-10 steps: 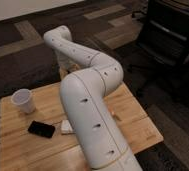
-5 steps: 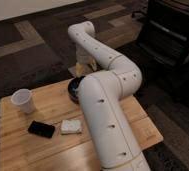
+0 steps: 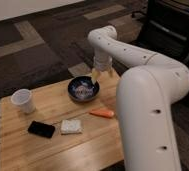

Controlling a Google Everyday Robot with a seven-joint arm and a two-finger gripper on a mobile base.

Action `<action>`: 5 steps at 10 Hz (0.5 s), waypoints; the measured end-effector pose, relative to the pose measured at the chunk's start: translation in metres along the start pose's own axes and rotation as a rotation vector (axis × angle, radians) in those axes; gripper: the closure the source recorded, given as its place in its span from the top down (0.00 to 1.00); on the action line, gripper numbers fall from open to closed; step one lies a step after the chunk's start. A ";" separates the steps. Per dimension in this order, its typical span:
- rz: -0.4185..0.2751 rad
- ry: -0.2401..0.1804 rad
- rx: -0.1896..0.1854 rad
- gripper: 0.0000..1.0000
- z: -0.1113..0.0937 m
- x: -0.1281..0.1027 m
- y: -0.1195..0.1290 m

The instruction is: Drag the ceramic bowl in a circle

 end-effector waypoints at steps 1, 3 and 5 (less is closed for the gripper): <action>0.018 -0.002 0.005 0.65 -0.002 0.019 0.014; 0.033 -0.005 0.024 0.65 -0.004 0.048 0.047; -0.014 0.006 0.031 0.65 -0.005 0.062 0.100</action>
